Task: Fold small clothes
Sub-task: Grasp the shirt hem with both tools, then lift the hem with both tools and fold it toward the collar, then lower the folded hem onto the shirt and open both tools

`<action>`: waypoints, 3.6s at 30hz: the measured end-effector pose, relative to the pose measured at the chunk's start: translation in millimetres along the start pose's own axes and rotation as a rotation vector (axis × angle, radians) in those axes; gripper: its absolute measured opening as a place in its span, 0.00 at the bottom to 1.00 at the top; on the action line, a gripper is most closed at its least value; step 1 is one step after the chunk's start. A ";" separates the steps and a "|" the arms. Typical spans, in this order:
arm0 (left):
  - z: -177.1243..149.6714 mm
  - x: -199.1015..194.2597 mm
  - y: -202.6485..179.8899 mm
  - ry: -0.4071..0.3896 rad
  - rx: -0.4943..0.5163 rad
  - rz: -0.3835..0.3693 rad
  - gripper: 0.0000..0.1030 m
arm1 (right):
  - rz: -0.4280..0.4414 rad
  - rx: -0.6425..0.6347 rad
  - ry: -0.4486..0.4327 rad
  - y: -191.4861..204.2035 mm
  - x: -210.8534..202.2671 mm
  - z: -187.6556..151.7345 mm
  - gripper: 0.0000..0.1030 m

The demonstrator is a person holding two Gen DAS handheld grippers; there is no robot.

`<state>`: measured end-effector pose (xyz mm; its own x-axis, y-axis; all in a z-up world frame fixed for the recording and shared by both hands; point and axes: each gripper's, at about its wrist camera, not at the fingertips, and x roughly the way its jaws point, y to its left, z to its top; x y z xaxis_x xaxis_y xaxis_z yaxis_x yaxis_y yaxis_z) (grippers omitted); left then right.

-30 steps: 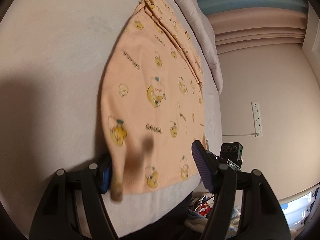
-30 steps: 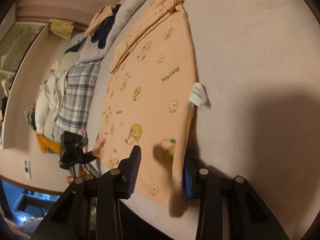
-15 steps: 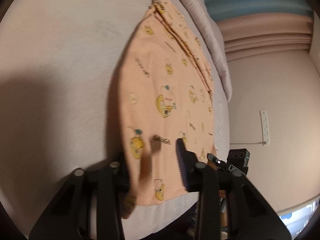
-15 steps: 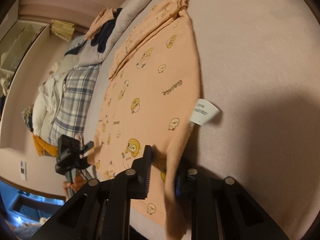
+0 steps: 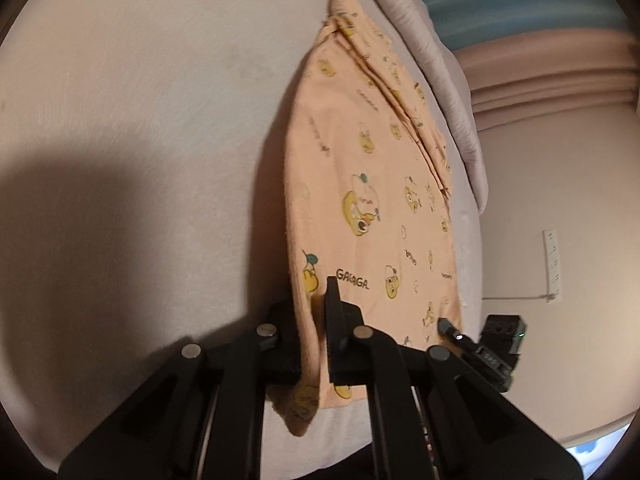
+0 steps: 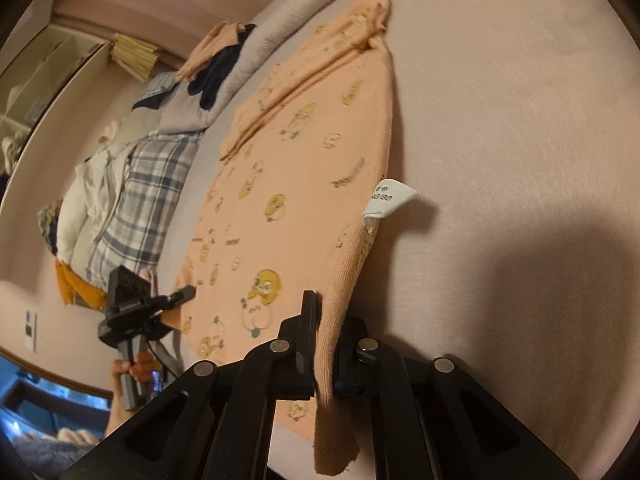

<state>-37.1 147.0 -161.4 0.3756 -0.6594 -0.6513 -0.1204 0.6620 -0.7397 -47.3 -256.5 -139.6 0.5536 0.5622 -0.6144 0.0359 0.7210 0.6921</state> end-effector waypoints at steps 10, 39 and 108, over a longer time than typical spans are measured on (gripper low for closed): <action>-0.7 -12.4 -41.0 -0.080 0.159 -0.058 0.05 | 0.149 0.018 -0.088 5.2 -10.2 10.6 0.07; 12.3 -21.7 -83.3 -0.170 0.297 -0.100 0.05 | 0.197 -0.049 -0.150 35.5 -12.7 35.9 0.07; 138.8 8.1 -119.0 -0.255 0.297 -0.143 0.05 | 0.149 -0.089 -0.283 54.2 0.0 103.6 0.07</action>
<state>107.9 112.4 -55.2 0.5890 -0.6679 -0.4551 0.2059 0.6685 -0.7146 40.8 -259.4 -62.9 0.7569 0.5384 -0.3705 -0.1286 0.6785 0.7232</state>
